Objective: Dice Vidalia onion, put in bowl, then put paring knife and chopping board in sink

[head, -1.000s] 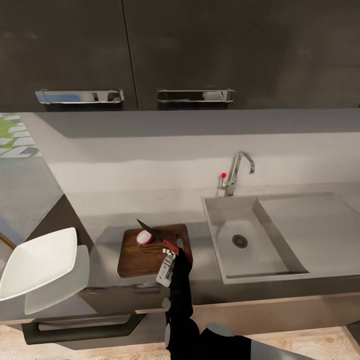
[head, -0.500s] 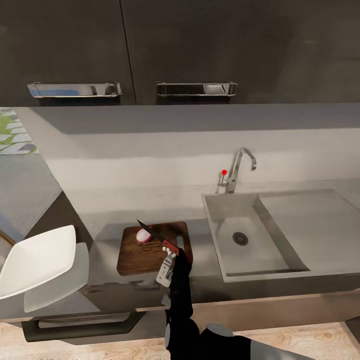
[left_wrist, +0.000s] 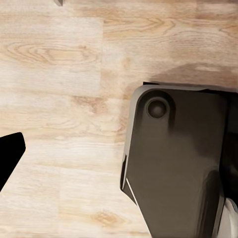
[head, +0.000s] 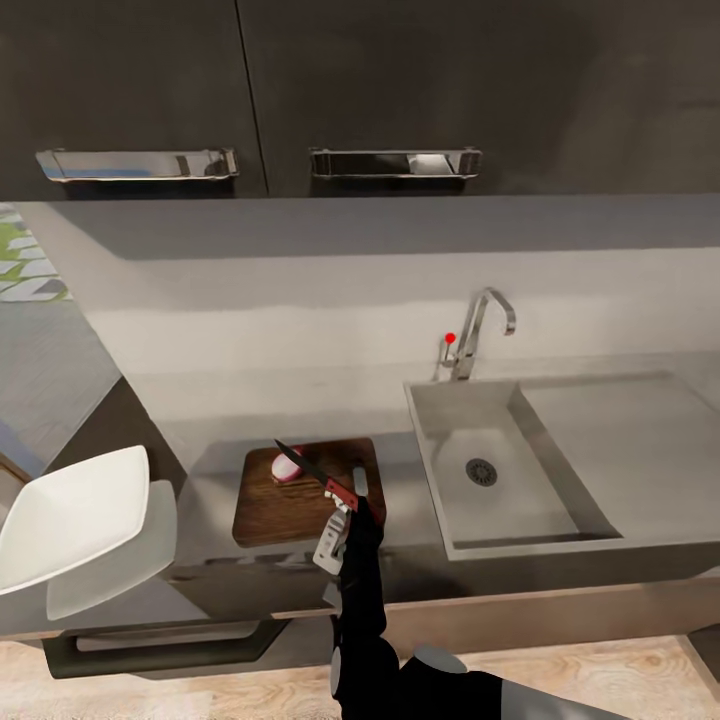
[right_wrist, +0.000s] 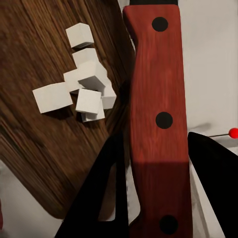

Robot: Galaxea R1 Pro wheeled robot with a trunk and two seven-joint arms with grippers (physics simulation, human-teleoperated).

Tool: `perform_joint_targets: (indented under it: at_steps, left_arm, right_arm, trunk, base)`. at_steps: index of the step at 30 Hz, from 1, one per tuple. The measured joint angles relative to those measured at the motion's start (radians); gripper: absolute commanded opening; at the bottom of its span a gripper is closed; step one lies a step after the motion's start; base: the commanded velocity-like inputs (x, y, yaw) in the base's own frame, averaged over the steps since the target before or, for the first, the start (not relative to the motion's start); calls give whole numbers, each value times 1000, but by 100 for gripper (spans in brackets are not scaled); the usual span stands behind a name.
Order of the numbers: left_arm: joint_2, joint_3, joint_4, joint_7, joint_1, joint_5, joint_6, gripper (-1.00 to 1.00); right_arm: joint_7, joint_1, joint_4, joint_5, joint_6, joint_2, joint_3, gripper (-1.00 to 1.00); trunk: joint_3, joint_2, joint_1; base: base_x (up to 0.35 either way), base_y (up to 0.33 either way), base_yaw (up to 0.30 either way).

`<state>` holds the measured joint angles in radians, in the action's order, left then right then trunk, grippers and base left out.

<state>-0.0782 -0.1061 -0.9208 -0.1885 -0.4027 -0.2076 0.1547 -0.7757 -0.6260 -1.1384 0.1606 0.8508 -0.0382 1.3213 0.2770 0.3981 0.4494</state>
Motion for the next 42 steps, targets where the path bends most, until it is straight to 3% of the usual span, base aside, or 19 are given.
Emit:
perform_joint_targets:
  at_steps: [22, 25, 29, 33, 35, 37, 39, 42]
  left_arm:
    - [0, 0, 5, 0, 0, 1, 0, 100]
    - [0, 0, 5, 0, 0, 1, 0, 100]
    - [0, 0, 5, 0, 0, 1, 0, 100]
    - [0, 0, 5, 0, 0, 1, 0, 100]
    - [0, 0, 5, 0, 0, 1, 0, 100]
    - [0, 0, 5, 0, 0, 1, 0, 100]
    - [0, 0, 5, 0, 0, 1, 0, 100]
    - [0, 0, 5, 0, 0, 1, 0, 100]
  right_arm:
    - [-1, 0, -5, 3, -1, 2, -3, -100]
    - [-1, 0, -24, 4, -1, 2, -28, -100]
    - [2, 0, -123, 6, 0, 5, -222, -100]
    - [8, 0, -198, 2, -1, 6, -373, -100]
    - [25, -1, -236, -1, -2, 5, -478, -100]
    - [81, -1, -277, -4, -4, 5, -589, -100]
    - [186, -1, -318, -7, -6, 6, -710, -100]
    - [402, -1, -355, -9, -8, 6, -894, -100]
  trunk:
    - [26, 0, 0]
    - [26, 0, 0]
    - [26, 0, 0]
    - [26, 0, 0]
    - [26, 0, 0]
    - [26, 0, 0]
    - [26, 0, 0]
    - [26, 0, 0]
  base:
    - [3, 2, 0]
    - [0, 0, 0]
    - [0, 0, 0]
    - [0, 0, 0]
    - [0, 0, 0]
    - [0, 0, 0]
    - [0, 0, 0]
    - [0, 0, 0]
